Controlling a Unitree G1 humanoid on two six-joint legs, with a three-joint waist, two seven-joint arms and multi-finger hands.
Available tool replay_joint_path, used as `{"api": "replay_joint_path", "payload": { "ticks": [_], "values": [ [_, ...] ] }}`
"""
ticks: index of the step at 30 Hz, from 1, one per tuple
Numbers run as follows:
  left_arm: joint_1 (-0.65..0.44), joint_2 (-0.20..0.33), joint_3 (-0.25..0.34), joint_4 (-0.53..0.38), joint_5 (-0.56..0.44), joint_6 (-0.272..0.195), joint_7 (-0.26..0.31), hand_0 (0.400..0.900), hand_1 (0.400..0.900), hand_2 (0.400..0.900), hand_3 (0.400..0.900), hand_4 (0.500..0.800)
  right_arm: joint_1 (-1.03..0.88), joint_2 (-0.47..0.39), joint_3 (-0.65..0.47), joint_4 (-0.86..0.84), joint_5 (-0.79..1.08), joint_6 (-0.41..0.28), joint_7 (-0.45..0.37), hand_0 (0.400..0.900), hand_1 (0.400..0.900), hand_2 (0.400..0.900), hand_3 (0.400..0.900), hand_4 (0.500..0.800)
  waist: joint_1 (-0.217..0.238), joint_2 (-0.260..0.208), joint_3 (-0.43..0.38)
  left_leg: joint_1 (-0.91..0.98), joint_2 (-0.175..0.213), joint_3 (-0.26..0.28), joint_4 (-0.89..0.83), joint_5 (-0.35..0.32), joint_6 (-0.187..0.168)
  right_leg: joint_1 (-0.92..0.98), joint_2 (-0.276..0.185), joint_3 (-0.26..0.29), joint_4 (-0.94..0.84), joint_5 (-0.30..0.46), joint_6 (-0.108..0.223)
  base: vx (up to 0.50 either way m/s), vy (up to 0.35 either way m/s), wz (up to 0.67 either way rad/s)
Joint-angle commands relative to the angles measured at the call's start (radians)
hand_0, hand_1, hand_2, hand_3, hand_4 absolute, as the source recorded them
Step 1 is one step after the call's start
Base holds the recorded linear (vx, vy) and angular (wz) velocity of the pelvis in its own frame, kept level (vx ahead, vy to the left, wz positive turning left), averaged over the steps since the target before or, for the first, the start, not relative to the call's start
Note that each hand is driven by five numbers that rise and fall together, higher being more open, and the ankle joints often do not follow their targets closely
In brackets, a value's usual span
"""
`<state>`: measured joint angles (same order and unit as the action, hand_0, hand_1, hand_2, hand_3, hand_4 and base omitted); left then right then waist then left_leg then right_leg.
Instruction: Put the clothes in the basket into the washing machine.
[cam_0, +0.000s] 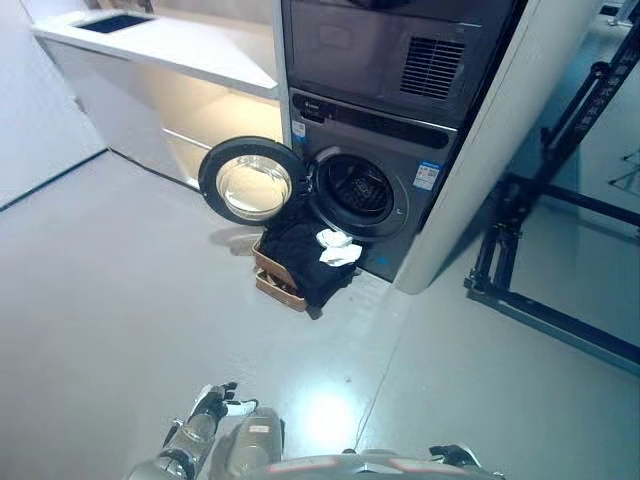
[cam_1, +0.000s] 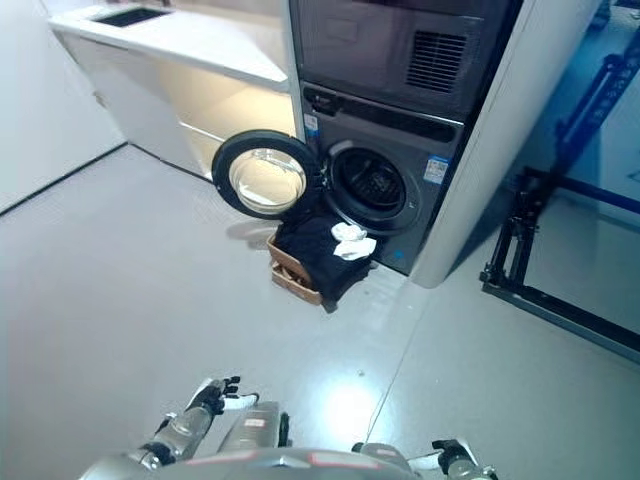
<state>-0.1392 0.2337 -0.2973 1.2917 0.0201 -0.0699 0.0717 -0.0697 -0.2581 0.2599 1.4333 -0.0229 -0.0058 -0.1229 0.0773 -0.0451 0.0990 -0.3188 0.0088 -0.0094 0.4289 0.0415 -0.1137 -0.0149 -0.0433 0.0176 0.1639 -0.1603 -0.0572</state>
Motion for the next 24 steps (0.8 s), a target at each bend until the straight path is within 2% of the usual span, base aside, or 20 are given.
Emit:
{"api": "replay_joint_path", "payload": {
  "ticks": [1, 2, 4, 6, 7, 8, 9, 10, 12, 14, 16, 19, 21, 22, 23, 24],
  "values": [
    [0.069, 0.017, 0.001, 0.024, 0.002, 0.006, 0.014, 0.900, 0.900, 0.900, 0.900, 0.800, 0.007, -0.047, 0.004, -0.026, -0.003, -0.016, -0.024, 0.900, 0.900, 0.900, 0.900, 0.800, 0.040, 0.039, -0.018, -0.084, -0.016, 0.025, -0.256, 0.105, 0.099, 0.210, 0.082, 0.040, -0.061, 0.016, 0.062, 0.47, 0.086, -0.37],
    [0.071, 0.016, 0.000, 0.030, 0.000, 0.006, 0.018, 0.900, 0.900, 0.900, 0.900, 0.800, 0.002, -0.050, 0.005, -0.027, -0.002, -0.017, -0.027, 0.900, 0.900, 0.900, 0.900, 0.800, 0.046, 0.047, -0.020, -0.088, 0.001, 0.038, -0.376, 0.122, 0.094, 0.241, 0.076, 0.053, -0.073, 0.000, 0.071, 0.45, 0.093, -0.33],
    [0.076, 0.014, -0.001, 0.038, 0.005, 0.004, 0.023, 0.900, 0.900, 0.900, 0.900, 0.800, -0.002, -0.056, 0.007, -0.029, -0.005, -0.016, -0.029, 0.900, 0.900, 0.900, 0.900, 0.800, 0.054, 0.046, -0.030, -0.095, 0.014, 0.065, -0.483, 0.151, 0.087, 0.292, 0.044, 0.068, -0.083, -0.022, 0.087, 0.45, 0.110, -0.39],
    [0.082, 0.018, 0.005, 0.047, 0.009, 0.006, 0.024, 0.900, 0.900, 0.900, 0.900, 0.800, -0.002, -0.055, 0.007, -0.024, -0.015, -0.013, -0.024, 0.900, 0.900, 0.900, 0.900, 0.800, 0.064, 0.047, -0.062, -0.075, 0.012, 0.061, -0.459, 0.183, 0.093, 0.333, 0.016, 0.085, -0.077, -0.026, 0.106, 0.55, 0.174, -0.56],
    [0.078, 0.024, 0.006, 0.051, 0.011, 0.008, 0.023, 0.900, 0.900, 0.900, 0.900, 0.800, -0.002, -0.053, 0.006, -0.019, -0.021, -0.010, -0.020, 0.900, 0.900, 0.900, 0.900, 0.800, 0.066, 0.040, -0.080, -0.059, -0.001, 0.058, -0.449, 0.211, 0.098, 0.339, -0.004, 0.089, -0.054, 0.002, 0.120, 0.54, 0.184, -0.43],
    [0.072, 0.027, 0.001, 0.051, 0.015, 0.009, 0.023, 0.900, 0.900, 0.900, 0.900, 0.800, 0.003, -0.050, 0.004, -0.016, -0.023, -0.008, -0.017, 0.900, 0.900, 0.900, 0.900, 0.800, 0.066, 0.029, -0.091, -0.046, -0.017, 0.057, -0.440, 0.226, 0.100, 0.325, -0.021, 0.089, -0.009, 0.051, 0.137, 0.55, 0.200, -0.30],
    [0.066, 0.027, -0.012, 0.051, 0.026, 0.008, 0.021, 0.900, 0.900, 0.900, 0.900, 0.800, 0.012, -0.047, 0.002, -0.017, -0.030, -0.009, -0.012, 0.900, 0.900, 0.900, 0.900, 0.800, 0.068, 0.010, -0.108, -0.039, -0.047, 0.059, -0.419, 0.210, 0.117, 0.299, -0.049, 0.096, 0.082, 0.167, 0.162, 0.35, 0.127, -0.19],
    [0.066, 0.027, -0.012, 0.051, 0.026, 0.008, 0.021, 0.900, 0.900, 0.900, 0.900, 0.800, 0.012, -0.047, 0.002, -0.017, -0.030, -0.009, -0.012, 0.900, 0.900, 0.900, 0.900, 0.800, 0.071, 0.013, -0.110, -0.042, -0.042, 0.060, -0.418, 0.210, 0.117, 0.296, -0.046, 0.099, 0.081, 0.170, 0.162, 0.28, 0.119, -0.18],
    [0.057, 0.025, -0.023, 0.044, 0.022, 0.008, 0.020, 0.900, 0.900, 0.900, 0.900, 0.800, 0.015, -0.048, -0.003, -0.020, -0.036, -0.011, -0.013, 0.900, 0.900, 0.900, 0.900, 0.800, 0.056, 0.029, -0.102, 0.027, -0.063, 0.054, -0.425, 0.178, 0.137, 0.190, -0.055, 0.086, 0.259, 0.337, 0.180, 0.26, 0.158, -0.01],
    [0.042, 0.030, -0.037, 0.029, 0.017, 0.009, 0.022, 0.900, 0.900, 0.900, 0.900, 0.800, 0.009, -0.049, -0.003, -0.033, -0.036, -0.010, -0.015, 0.900, 0.900, 0.900, 0.900, 0.800, 0.027, 0.054, -0.075, 0.100, -0.083, 0.043, -0.432, 0.144, 0.167, 0.118, -0.062, 0.067, 0.419, 0.486, 0.168, 0.35, 0.268, 0.15],
    [0.026, 0.039, -0.043, 0.019, 0.012, 0.012, 0.025, 0.900, 0.900, 0.900, 0.900, 0.800, -0.002, -0.042, 0.004, -0.052, -0.036, -0.011, -0.015, 0.900, 0.900, 0.900, 0.900, 0.800, 0.005, 0.083, -0.045, 0.164, -0.080, 0.026, -0.444, 0.117, 0.192, 0.022, -0.052, 0.042, 0.577, 0.473, 0.153, 0.36, 0.273, 0.14],
    [0.021, 0.048, -0.042, 0.018, 0.019, 0.012, 0.027, 0.900, 0.900, 0.900, 0.900, 0.800, 0.001, -0.038, -0.002, -0.058, -0.034, -0.009, -0.023, 0.900, 0.900, 0.900, 0.900, 0.800, -0.028, 0.104, -0.029, 0.265, -0.086, -0.009, -0.463, 0.068, 0.204, -0.117, -0.075, -0.006, 0.607, 0.368, 0.130, 0.40, 0.165, 0.28],
    [0.004, 0.047, -0.047, 0.019, 0.024, 0.009, 0.029, 0.900, 0.900, 0.900, 0.900, 0.800, 0.011, -0.040, -0.009, -0.055, -0.031, -0.009, -0.024, 0.900, 0.900, 0.900, 0.900, 0.800, -0.062, 0.110, -0.010, 0.325, -0.093, -0.050, -0.472, 0.040, 0.197, -0.192, -0.095, -0.055, 0.500, 0.290, 0.109, 0.46, 0.005, 0.64],
    [0.000, 0.043, -0.049, 0.022, 0.029, 0.008, 0.028, 0.900, 0.900, 0.900, 0.900, 0.800, 0.014, -0.040, -0.012, -0.052, -0.031, -0.008, -0.025, 0.900, 0.900, 0.900, 0.900, 0.800, -0.076, 0.106, -0.009, 0.350, -0.099, -0.064, -0.477, 0.017, 0.191, -0.206, -0.097, -0.074, 0.407, 0.269, 0.110, 0.57, -0.126, 0.70],
    [0.000, 0.040, -0.050, 0.029, 0.036, 0.007, 0.027, 0.900, 0.900, 0.900, 0.900, 0.800, 0.015, -0.037, -0.015, -0.051, -0.033, -0.008, -0.025, 0.900, 0.900, 0.900, 0.900, 0.800, -0.092, 0.085, -0.012, 0.392, -0.112, -0.082, -0.491, -0.013, 0.184, -0.235, -0.088, -0.068, 0.252, 0.294, 0.131, 0.43, -0.114, 0.44],
    [0.001, 0.040, -0.050, 0.030, 0.036, 0.007, 0.027, 0.900, 0.900, 0.900, 0.900, 0.800, 0.015, -0.037, -0.015, -0.051, -0.033, -0.008, -0.025, 0.900, 0.900, 0.900, 0.900, 0.800, -0.095, 0.087, -0.005, 0.405, -0.109, -0.085, -0.496, -0.014, 0.183, -0.222, -0.086, -0.072, 0.249, 0.292, 0.130, 0.44, -0.139, 0.44]
  ]
}}
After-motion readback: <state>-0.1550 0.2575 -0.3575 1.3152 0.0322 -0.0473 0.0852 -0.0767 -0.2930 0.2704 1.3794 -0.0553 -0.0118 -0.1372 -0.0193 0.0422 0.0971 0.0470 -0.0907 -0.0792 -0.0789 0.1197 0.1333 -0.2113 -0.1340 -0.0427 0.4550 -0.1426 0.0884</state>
